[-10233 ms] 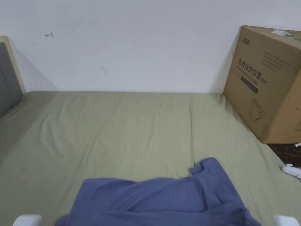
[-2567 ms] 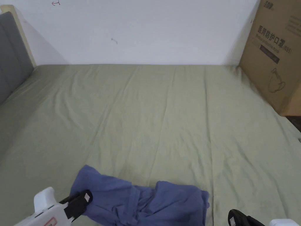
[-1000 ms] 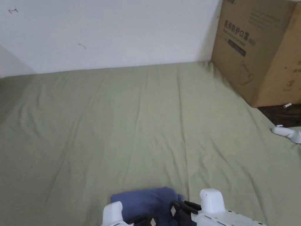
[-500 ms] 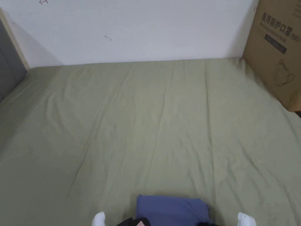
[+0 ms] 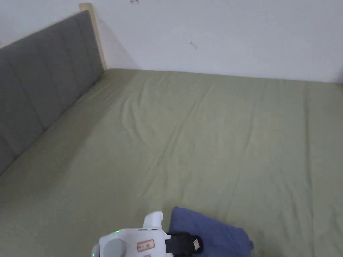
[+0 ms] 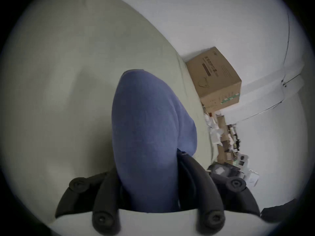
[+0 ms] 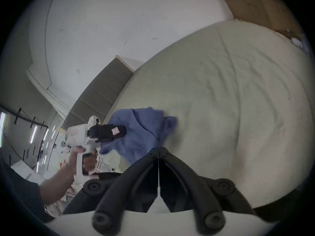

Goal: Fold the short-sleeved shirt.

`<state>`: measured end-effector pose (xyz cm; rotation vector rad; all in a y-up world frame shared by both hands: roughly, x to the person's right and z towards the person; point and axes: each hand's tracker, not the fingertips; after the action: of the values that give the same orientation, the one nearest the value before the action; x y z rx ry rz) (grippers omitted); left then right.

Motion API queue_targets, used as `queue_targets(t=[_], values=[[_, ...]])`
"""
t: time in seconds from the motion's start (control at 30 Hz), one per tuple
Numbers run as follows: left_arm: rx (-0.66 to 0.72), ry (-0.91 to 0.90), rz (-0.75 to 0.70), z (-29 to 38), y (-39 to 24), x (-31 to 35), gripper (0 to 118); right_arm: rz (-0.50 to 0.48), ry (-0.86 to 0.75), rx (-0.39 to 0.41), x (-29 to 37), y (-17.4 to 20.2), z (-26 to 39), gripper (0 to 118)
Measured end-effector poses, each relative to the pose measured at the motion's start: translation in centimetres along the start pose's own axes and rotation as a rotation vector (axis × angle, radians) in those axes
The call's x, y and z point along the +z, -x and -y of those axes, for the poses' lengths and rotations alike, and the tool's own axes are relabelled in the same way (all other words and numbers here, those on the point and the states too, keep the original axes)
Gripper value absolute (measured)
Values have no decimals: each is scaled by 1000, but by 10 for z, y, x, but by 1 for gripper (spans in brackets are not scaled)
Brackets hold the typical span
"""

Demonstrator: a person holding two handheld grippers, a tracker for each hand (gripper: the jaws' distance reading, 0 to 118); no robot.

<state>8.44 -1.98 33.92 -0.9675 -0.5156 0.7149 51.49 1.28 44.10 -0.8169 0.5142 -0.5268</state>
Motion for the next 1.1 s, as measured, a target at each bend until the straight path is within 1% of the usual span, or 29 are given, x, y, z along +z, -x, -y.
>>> queue_targets(t=[0.1, 0.2, 0.3, 0.33, 0.43, 0.47, 0.57, 0.6, 0.63, 0.67, 0.7, 0.73, 0.77, 0.8, 0.87, 0.9, 0.93, 0.97, 1.0, 1.03, 1.07, 1.1], values=[[-42, -42, -127, -40, 48, 62, 29, -22, 2, 29, 2, 27, 6, 0], [47, -56, -173, -76, 101, 119, 29, -42, 9, 50, 0, 49, 12, 0], [70, -60, -271, -104, 148, 160, 29, -42, 16, 59, -4, 63, 16, 0], [91, -60, -281, -112, 174, 171, 29, -36, 17, 61, -5, 67, 16, 0], [189, -82, -245, -122, 209, 187, 29, -26, 23, 63, -8, 73, 16, 0], [191, -93, -250, -117, 200, 190, 29, -24, 23, 64, -8, 75, 16, 0], [195, -90, -233, -112, 203, 187, 29, -10, 29, 77, -7, 81, 13, 0], [184, -90, -245, -114, 221, 186, 37, -8, 29, 75, -6, 82, 11, 0], [159, -104, -294, -112, 221, 189, 66, -8, 29, 74, -6, 82, 10, 0], [155, -108, -296, -110, 221, 192, 95, -9, 28, 73, -5, 82, 9, 0], [159, -112, -283, -108, 221, 198, 110, -11, 22, 75, -4, 83, 8, 0], [160, -143, -278, -107, 215, 208, 111, -10, 15, 80, -2, 84, 7, 0], [162, -182, -285, -108, 211, 220, 109, -12, 9, 84, 1, 84, 5, 0], [157, -208, -304, -106, 206, 230, 110, -18, 4, 86, 3, 85, 4, 0], [132, -303, -402, -98, 190, 257, 109, -32, -13, 99, 12, 86, 2, 0], [136, -335, -424, -92, 179, 264, 107, -34, -22, 104, 16, 87, 1, 0], [122, -427, -480, -87, 167, 274, 97, -32, -32, 103, 21, 87, -1, 0], [105, -458, -484, -82, 151, 278, 74, -25, -43, 101, 25, 88, -3, 0], [69, -479, -505, -75, 123, 279, 36, -9, -64, 104, 32, 89, -6, 0], [8, -499, -568, -70, 95, 274, 0, 27, -99, 127, 39, 91, -12, 0], [-58, -514, -645, -66, 70, 268, 1, 74, -140, 158, 46, 95, -19, 0], [-143, -542, -660, -63, 41, 260, 1, 138, -207, 188, 55, 101, -30, 0]])
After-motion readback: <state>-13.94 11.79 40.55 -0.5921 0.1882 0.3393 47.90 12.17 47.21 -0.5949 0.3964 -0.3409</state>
